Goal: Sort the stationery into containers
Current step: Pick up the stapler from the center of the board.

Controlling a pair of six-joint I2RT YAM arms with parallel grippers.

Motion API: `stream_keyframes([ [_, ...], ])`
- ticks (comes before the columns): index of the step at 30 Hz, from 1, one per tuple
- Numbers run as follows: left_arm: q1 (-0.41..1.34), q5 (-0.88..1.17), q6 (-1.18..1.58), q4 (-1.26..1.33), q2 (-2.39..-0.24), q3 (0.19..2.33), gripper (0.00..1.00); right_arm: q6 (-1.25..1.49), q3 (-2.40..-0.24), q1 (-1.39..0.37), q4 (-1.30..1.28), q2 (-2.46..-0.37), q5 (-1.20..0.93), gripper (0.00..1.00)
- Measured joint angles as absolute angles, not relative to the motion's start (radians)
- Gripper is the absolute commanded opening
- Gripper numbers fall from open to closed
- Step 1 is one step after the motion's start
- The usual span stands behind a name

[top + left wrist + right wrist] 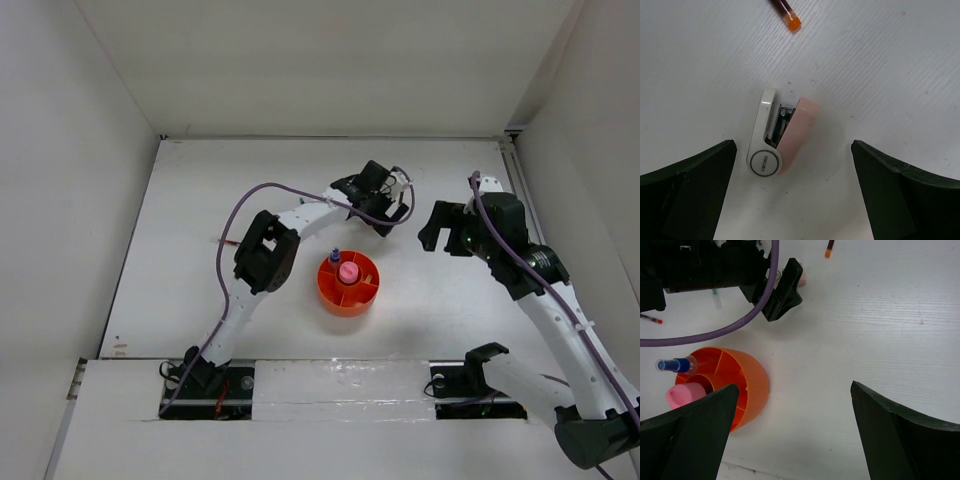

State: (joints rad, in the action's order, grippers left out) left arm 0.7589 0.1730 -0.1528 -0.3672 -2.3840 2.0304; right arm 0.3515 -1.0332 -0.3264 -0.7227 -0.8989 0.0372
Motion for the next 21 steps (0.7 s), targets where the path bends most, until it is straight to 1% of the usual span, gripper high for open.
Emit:
stream_keyframes([
  [4, 0.765, 0.138, -0.157, -0.344, -2.411, 2.030, 0.98, 0.336, -1.034, -0.326, -0.743, -0.888, 0.038, 1.00],
  [8, 0.766, 0.117, -0.165, -0.329, -2.426, 2.030, 0.96, 0.328, -1.042, -0.326, -0.760, -0.882, 0.038, 1.00],
  [9, 0.766, 0.112, -0.165, -0.326, -2.426, 2.030, 0.92, 0.326, -1.045, -0.326, -0.763, -0.882, 0.038, 1.00],
  [11, 0.766, 0.108, -0.166, -0.324, -2.426, 2.030, 0.89, 0.320, -1.052, -0.326, -0.768, -0.882, 0.038, 1.00],
  [12, 0.766, 0.107, -0.166, -0.324, -2.426, 2.030, 0.82, 0.317, -1.054, -0.326, -0.770, -0.881, 0.038, 1.00],
  [14, 0.766, 0.107, -0.163, -0.317, -2.426, 2.024, 0.73, 0.315, -1.055, -0.326, -0.771, -0.881, 0.038, 1.00],
  [16, 0.769, 0.112, -0.163, -0.302, -2.425, 2.014, 0.68, 0.313, -1.055, -0.326, -0.771, -0.881, 0.038, 1.00],
  [19, 0.773, 0.112, -0.163, -0.271, -2.418, 1.993, 0.53, 0.310, -1.055, -0.326, -0.771, -0.881, 0.038, 1.00],
  [21, 0.776, 0.111, -0.162, -0.258, -2.415, 1.983, 0.49, 0.310, -1.055, -0.326, -0.771, -0.881, 0.038, 1.00],
])
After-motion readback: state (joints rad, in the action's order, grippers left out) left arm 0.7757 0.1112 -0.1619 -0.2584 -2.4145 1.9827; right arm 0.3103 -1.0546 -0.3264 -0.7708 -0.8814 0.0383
